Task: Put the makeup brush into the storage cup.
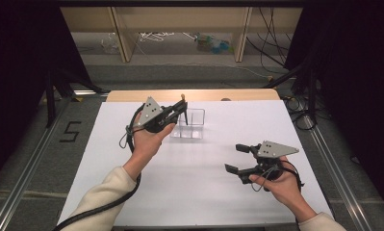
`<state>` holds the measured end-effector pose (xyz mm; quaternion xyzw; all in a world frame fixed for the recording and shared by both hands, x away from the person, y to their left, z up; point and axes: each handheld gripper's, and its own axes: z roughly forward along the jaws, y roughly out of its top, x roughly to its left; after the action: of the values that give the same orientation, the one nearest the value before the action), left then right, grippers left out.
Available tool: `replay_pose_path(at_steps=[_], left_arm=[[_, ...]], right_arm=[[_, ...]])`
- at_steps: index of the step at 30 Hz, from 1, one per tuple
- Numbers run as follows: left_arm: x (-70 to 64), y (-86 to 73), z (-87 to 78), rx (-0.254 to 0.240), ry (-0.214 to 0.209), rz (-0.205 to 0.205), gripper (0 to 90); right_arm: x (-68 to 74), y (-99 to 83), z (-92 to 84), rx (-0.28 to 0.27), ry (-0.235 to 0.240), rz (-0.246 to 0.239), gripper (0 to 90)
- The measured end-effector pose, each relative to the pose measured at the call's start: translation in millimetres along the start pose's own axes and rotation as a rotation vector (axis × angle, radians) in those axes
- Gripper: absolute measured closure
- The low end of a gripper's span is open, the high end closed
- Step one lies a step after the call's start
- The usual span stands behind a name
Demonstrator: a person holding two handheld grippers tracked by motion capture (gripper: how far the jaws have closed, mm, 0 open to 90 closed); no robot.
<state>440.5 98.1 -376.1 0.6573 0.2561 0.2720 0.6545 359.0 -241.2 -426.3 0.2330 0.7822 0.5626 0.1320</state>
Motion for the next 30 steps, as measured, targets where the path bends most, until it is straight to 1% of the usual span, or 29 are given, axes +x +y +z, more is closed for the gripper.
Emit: replay_pose_path(at_steps=[3,4,5,6,8,12,14,24,30], left_arm=[[0.2,-0.1,1.1,0.001,0.000,-0.002,83.3],[0.3,-0.1,1.5,-0.001,0.002,-0.004,83.3],[0.5,0.0,1.8,-0.002,0.003,-0.003,83.3],[0.9,0.1,2.1,-0.003,0.003,-0.001,83.3],[1.6,0.1,2.3,-0.001,0.003,0.004,83.3],[2.9,-0.1,3.1,-0.003,0.005,0.004,83.3],[2.9,-0.1,3.3,-0.002,0.005,-0.003,83.3],[4.3,1.7,6.6,-0.007,0.003,0.003,83.3],[4.3,1.4,9.1,-0.011,0.005,-0.005,83.3]], right_arm=[[-0.2,0.0,-0.1,-0.001,-0.002,0.001,17.6],[-0.2,-0.5,1.4,-0.018,0.005,0.003,17.6],[-0.2,-0.6,1.5,-0.018,0.005,0.003,17.6],[-0.1,-0.3,0.6,-0.006,0.001,0.002,17.6],[-0.1,-0.4,0.6,-0.005,0.002,0.002,17.6],[-0.5,-0.6,0.2,-0.004,0.003,0.004,17.6],[-0.9,-0.7,0.3,-0.003,0.001,0.000,17.6],[-0.7,-0.8,0.6,-0.001,-0.002,0.001,17.6],[-1.1,-1.5,1.6,-0.003,0.000,0.002,17.6]])
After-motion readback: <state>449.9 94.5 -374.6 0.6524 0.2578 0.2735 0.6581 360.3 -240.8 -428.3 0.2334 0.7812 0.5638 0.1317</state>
